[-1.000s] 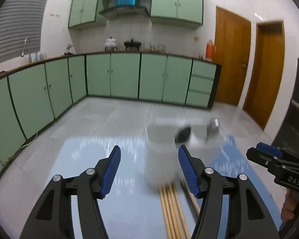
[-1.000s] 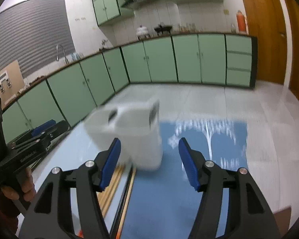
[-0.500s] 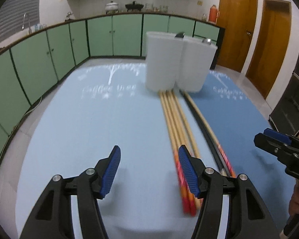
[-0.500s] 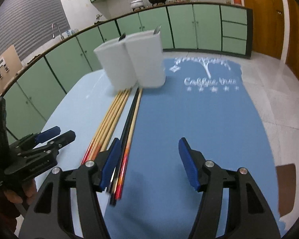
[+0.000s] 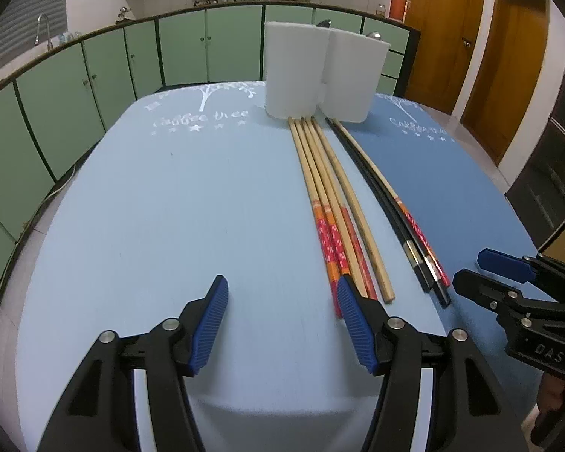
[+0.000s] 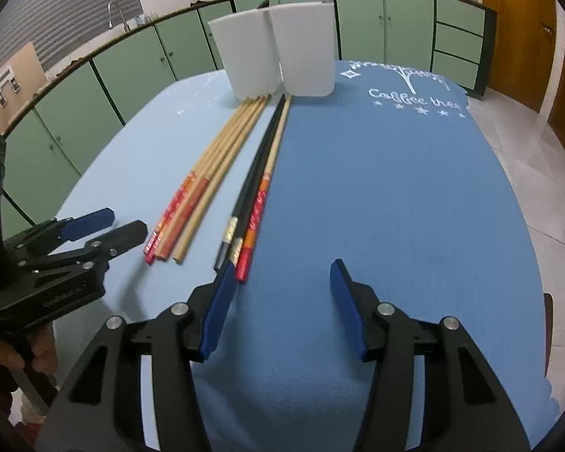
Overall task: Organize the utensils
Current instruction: 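Move both grippers back over the chopsticks on the mat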
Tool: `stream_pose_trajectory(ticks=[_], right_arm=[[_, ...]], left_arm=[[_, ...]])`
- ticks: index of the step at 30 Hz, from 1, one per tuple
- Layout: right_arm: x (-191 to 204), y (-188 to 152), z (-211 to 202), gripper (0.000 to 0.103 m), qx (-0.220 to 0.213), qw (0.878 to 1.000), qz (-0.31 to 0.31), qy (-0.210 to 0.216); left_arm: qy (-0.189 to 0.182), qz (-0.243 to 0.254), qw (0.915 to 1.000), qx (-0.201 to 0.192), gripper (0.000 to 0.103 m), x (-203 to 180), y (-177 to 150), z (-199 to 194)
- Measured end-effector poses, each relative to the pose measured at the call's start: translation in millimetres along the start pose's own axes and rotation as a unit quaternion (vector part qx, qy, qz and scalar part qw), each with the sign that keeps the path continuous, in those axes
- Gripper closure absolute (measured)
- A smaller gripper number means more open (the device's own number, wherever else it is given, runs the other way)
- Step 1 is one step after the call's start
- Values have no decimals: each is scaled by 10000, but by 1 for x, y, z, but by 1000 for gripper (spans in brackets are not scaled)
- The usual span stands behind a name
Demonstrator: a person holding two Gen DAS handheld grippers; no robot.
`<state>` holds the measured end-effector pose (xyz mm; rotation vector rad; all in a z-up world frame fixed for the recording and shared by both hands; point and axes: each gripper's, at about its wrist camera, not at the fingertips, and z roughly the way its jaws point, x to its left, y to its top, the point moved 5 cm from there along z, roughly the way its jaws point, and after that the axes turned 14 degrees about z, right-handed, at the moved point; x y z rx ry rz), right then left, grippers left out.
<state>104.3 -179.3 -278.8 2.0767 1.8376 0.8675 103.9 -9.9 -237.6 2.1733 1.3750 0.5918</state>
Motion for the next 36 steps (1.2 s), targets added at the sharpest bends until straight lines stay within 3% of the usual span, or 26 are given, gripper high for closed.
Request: stream_pose_trajectory(ticks=[12,16,22,32,36], right_arm=[[17,-5,5,52,11,9997,-234,15],[14,-3,5,61,-48,9997,-197,-108],[10,-1,4,61,-68,9999,-62,-69],[15,1,10,82,-150,9998,-98,-113],[12,1,9,83,-152,9998,-64,-123]], left_arm=[[-5,2,10000,23,43,-1,-5,-2],[15,-2,10000,27,43,1,-6,-3],[-7,-20,10000,6,43,0,-7,-5],[-106,105,9999,32,43,-9,-8,-6],[26,173,9998,46,42,-7,-9,-4]])
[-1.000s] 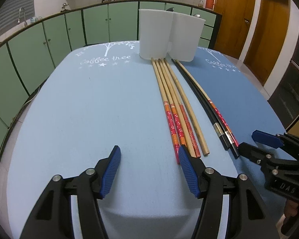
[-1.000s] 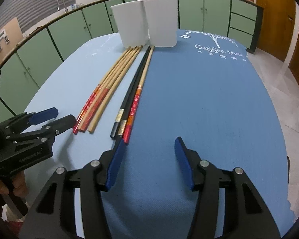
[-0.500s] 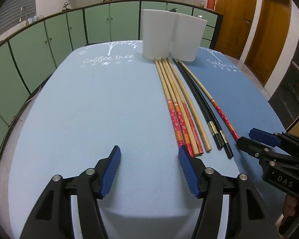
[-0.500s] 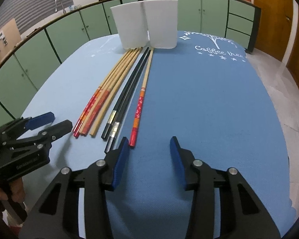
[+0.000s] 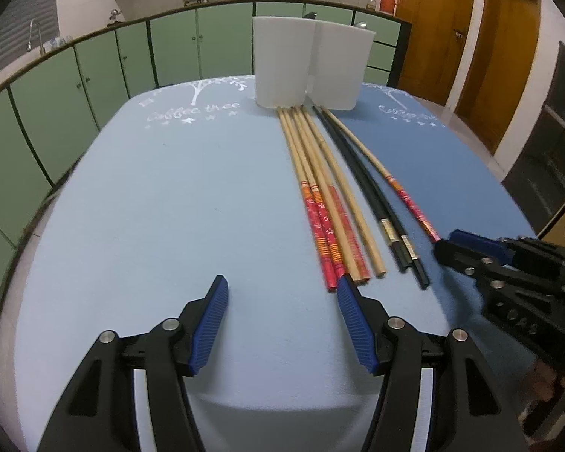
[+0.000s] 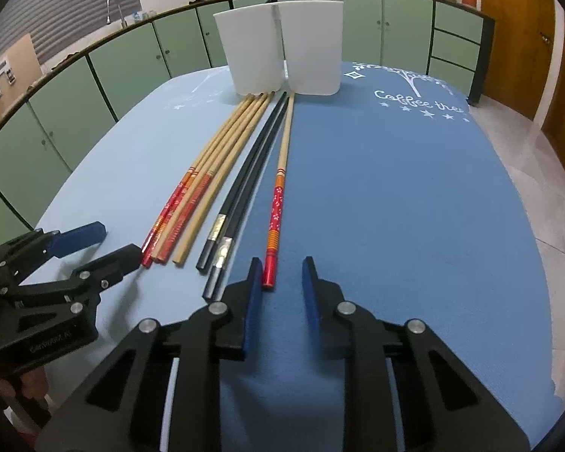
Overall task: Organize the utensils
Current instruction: 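Move both grippers back over the chopsticks on the mat, then grasp a red-patterned chopstick with the left gripper while the right grasps another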
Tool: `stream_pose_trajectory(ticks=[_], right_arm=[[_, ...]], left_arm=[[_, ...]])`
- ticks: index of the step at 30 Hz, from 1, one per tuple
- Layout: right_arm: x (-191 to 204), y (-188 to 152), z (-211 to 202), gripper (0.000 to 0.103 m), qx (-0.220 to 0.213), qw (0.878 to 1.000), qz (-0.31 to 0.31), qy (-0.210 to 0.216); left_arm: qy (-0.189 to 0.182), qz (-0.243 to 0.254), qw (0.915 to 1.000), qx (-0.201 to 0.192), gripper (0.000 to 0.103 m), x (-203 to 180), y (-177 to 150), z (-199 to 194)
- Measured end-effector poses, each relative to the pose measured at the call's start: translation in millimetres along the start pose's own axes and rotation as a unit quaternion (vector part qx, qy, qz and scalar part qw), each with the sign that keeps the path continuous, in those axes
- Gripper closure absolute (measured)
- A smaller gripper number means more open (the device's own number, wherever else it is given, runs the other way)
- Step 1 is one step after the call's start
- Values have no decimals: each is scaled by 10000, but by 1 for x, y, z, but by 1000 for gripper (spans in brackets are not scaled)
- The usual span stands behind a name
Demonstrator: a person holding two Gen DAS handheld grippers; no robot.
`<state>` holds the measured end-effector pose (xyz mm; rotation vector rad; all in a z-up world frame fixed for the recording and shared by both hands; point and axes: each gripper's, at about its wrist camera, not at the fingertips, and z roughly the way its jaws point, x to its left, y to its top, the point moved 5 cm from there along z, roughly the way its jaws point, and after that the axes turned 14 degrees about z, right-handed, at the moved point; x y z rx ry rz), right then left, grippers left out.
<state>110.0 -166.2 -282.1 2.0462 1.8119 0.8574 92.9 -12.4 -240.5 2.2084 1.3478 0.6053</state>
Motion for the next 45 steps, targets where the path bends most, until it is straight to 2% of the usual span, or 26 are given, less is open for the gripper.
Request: stream_pose_trajectory(ticks=[6,16,21,31,33,34,36,38,45], right_arm=[[1,-1,-1,79,1,10000,27,58],[3,-3,-1,81,-102,9999,-10,61],[3,-3,-1,83,-156,9999,27,71],[4,-3,0,85,-186,9998,5,74],[5,-4,1,87,-216,9997,-17,59],[5,-4,1,90,-226,9997,-30,57],[7,-4,1,97,-222,9997,-42,59],[7,-4,1,97,-212,9998,-26,66],[5,0,-6,97,-181,9998,19,109]], left_arm=[[48,-106,9999,25,41,6,-1,-2],[-43,-102,9999,-71,41,-6,0,0],[0,-189,9998,-90,50,-3,-1,1],[86,-165,9997,-136,51,-6,2,4],[116,-170,9997,-156,63,-7,2,3],[109,-170,9997,-162,65,-7,2,3],[14,-224,9996,-178,85,-6,3,2],[-71,-301,9994,-170,96,-4,4,2],[-177,-246,9993,-222,98,-8,8,-4]])
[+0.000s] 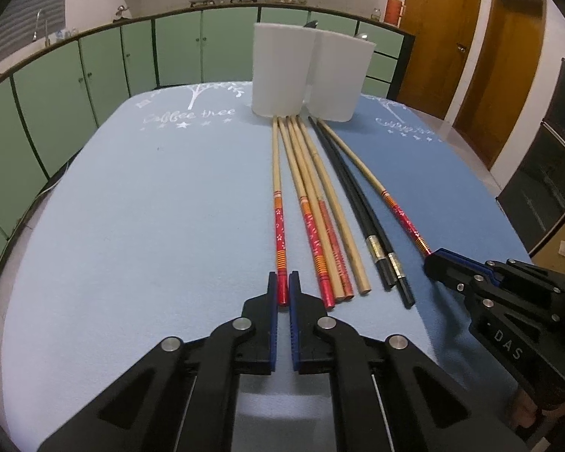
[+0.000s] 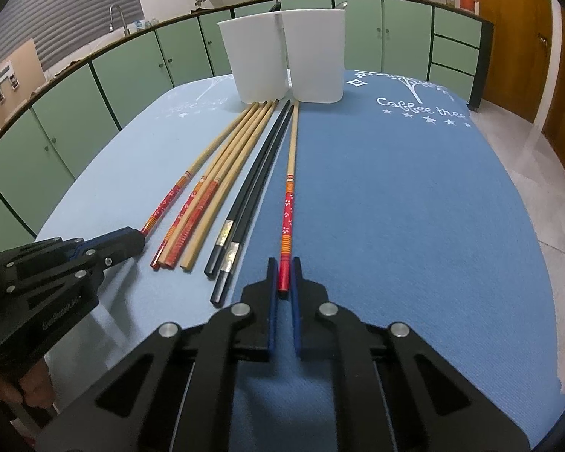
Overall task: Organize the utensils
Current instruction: 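Grasp a red-patterned chopstick with the left gripper while the right grasps another, then lift both red chopsticks and insert them into the white utensil holder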
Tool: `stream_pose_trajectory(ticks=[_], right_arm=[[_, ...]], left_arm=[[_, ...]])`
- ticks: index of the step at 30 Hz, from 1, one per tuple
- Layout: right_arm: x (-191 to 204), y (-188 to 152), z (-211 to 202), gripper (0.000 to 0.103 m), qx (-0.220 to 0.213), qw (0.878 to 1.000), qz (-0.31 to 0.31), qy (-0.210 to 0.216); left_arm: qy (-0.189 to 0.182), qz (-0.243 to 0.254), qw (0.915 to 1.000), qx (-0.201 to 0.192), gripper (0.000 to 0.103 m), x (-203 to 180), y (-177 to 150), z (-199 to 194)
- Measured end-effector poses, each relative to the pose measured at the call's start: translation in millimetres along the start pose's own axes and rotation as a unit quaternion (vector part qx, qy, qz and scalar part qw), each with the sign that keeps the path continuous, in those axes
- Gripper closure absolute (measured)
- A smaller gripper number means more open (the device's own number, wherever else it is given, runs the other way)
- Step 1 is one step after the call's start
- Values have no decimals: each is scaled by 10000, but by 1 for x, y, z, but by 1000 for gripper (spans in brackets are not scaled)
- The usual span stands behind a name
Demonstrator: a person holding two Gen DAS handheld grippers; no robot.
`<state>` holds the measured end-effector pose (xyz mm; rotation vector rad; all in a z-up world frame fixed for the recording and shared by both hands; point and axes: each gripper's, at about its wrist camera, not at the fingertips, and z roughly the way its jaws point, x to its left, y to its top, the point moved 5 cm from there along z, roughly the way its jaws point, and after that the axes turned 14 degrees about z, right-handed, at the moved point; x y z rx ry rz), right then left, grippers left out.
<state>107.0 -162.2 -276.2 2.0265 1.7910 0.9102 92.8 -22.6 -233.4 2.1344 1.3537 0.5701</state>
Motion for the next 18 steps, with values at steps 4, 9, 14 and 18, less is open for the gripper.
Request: stream_pose_trajectory(ticks=[4,9,14,18], right_arm=[[2,7,-11,98,-127,9999,-72,15],[6,18,-27,98,-314,9994,-143,95],[12,32,-47,98,-552,9980,-253,190],[13,49,-65,98,-741,9965,-237,304]], left_arm=[[26,34,9999,-92,98,1,8,-11],[130,100,9994,-305,97,3,22,-29],[234,171,9977,-608,97,6,39,-50],[296,184,9954,-896,97,10,56,-68]])
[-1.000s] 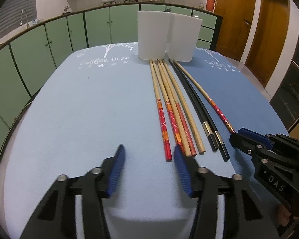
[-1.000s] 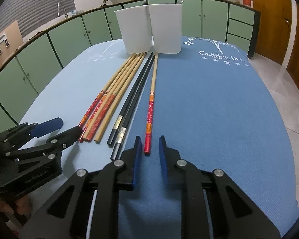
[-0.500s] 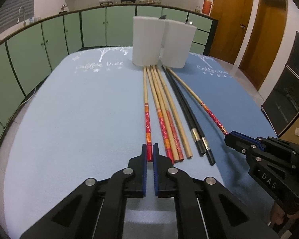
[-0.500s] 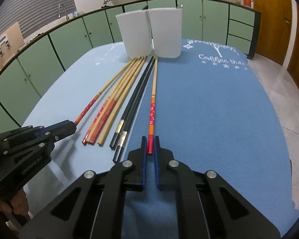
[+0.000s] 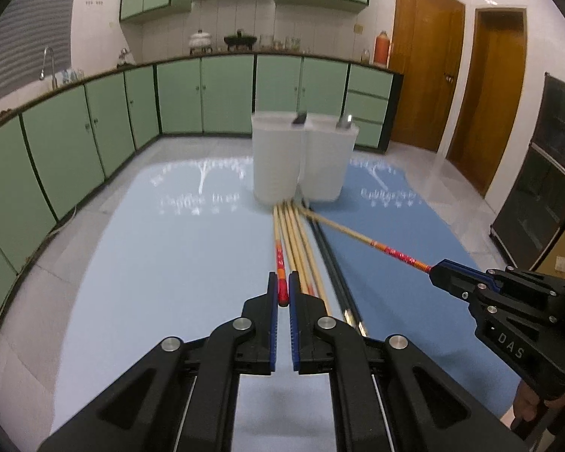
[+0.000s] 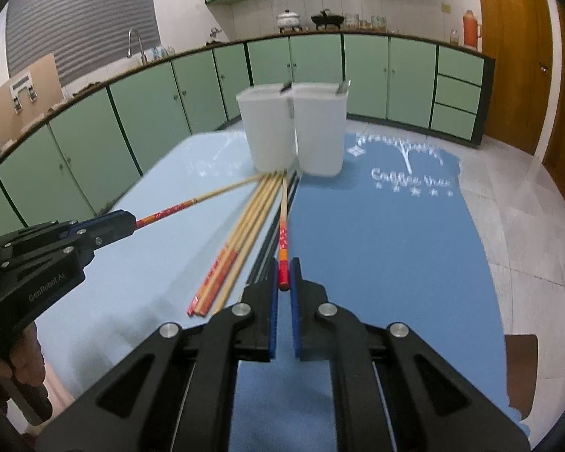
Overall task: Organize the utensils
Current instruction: 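Lift both red chopsticks and insert them into the white utensil holder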
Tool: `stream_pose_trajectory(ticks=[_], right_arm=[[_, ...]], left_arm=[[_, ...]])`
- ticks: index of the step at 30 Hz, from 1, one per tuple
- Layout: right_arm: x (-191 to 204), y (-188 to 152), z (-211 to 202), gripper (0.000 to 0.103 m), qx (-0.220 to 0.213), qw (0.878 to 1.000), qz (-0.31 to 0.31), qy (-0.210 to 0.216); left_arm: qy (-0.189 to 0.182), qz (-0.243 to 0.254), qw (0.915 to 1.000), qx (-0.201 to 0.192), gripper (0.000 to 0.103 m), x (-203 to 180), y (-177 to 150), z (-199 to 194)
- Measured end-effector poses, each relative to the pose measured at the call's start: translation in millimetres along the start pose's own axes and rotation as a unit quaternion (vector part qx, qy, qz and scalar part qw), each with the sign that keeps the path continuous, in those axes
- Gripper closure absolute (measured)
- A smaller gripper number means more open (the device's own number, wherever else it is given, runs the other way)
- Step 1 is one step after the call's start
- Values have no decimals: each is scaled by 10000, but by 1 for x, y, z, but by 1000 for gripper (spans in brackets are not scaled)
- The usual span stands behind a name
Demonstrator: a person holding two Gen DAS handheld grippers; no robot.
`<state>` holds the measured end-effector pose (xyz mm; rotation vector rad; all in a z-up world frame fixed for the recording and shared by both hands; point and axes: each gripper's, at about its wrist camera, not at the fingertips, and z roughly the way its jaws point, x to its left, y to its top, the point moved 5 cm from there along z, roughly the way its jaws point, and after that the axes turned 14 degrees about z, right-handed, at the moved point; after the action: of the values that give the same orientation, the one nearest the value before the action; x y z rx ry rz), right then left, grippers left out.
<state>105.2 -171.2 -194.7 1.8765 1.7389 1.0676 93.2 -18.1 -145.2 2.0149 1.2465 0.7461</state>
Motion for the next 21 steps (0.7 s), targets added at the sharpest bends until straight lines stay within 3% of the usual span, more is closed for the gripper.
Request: stream_pose_trajectory(ticks=[13,21], right_arm=[[-3,95,-45,98,-650,9966,175,479],[0,141,-48,98,-680,9960,124,566]], left_arm=[[77,120,9955,-933,97,18,77,-39],[-45,116,9934,-1142,98,28,110,-39]])
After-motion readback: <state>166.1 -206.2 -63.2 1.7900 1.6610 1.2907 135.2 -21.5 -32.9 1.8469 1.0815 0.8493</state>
